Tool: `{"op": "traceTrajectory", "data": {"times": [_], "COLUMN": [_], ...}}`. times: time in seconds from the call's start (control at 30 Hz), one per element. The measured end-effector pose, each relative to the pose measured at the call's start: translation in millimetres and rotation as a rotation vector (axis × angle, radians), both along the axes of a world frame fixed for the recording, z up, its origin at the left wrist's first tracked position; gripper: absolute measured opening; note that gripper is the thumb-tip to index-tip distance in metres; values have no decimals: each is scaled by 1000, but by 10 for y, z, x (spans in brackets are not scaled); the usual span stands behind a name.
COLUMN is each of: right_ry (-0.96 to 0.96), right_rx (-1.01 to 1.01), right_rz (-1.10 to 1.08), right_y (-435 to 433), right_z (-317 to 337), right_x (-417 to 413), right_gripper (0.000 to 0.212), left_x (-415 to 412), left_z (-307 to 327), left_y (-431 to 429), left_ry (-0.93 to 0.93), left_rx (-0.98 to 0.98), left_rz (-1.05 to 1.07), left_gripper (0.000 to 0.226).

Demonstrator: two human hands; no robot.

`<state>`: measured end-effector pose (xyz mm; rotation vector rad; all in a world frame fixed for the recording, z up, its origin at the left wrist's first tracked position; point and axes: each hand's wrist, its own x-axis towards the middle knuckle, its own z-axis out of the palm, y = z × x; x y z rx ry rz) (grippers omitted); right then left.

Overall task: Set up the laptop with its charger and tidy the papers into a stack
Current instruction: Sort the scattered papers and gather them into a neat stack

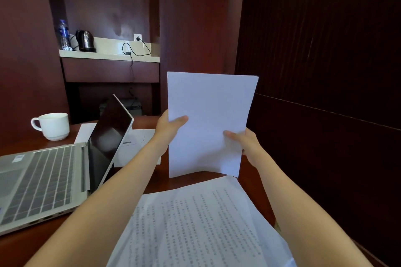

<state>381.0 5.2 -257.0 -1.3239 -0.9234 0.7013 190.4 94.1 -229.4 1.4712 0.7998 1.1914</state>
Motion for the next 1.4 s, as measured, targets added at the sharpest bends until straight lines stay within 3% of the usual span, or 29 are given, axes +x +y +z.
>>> {"op": "traceTrajectory", "data": {"times": [0.2, 0.4, 0.5, 0.6, 0.7, 0.83, 1.0, 1.07, 1.13, 1.23, 1.33, 1.4], "right_ry": [-41, -107, -109, -53, -141, -322, -527, -599, -738, -918, -992, -1042], "right_rx": [-111, 46, 33, -52, -226, -415, -537, -583, -623, -692, -770, -781], "right_rz": [-9, -175, -246, -237, -223, -92, 180, 280, 362, 432, 492, 521], "right_y": [12, 54, 120, 131, 110, 18, -87, -95, -111, -123, -104, -82], "right_z": [-108, 80, 249, 322, 282, 235, 295, 315, 335, 330, 260, 199], "right_x": [5, 16, 85, 132, 165, 122, 49, -4, -91, -224, -303, -297], "right_gripper": [32, 23, 9, 21, 36, 40, 32, 19, 9, 17, 29, 19], "left_x": [1, 21, -2, -36, -69, -70, -79, -46, 2, 28, -26, -86], "left_z": [-56, 56, 155, 170, 107, 52, 103, 118, 118, 86, 45, 3], "left_y": [-72, -57, -9, 50, 98, 26, -65, -106, -147, -189, -219, -224], "left_ry": [39, -16, 1, 116, 360, 721, 1033, 1131, 1163, 1219, 1327, 1379], "left_rx": [-33, -24, -16, 13, 178, 462, 890, 1041, 986, 747, 603, 469], "left_rz": [14, 78, 63, 77, 203, 332, 206, 116, -76, -371, -508, -560], "left_gripper": [42, 38, 53, 73, 80, 73, 69, 67, 55, 25, 20, 20]}}
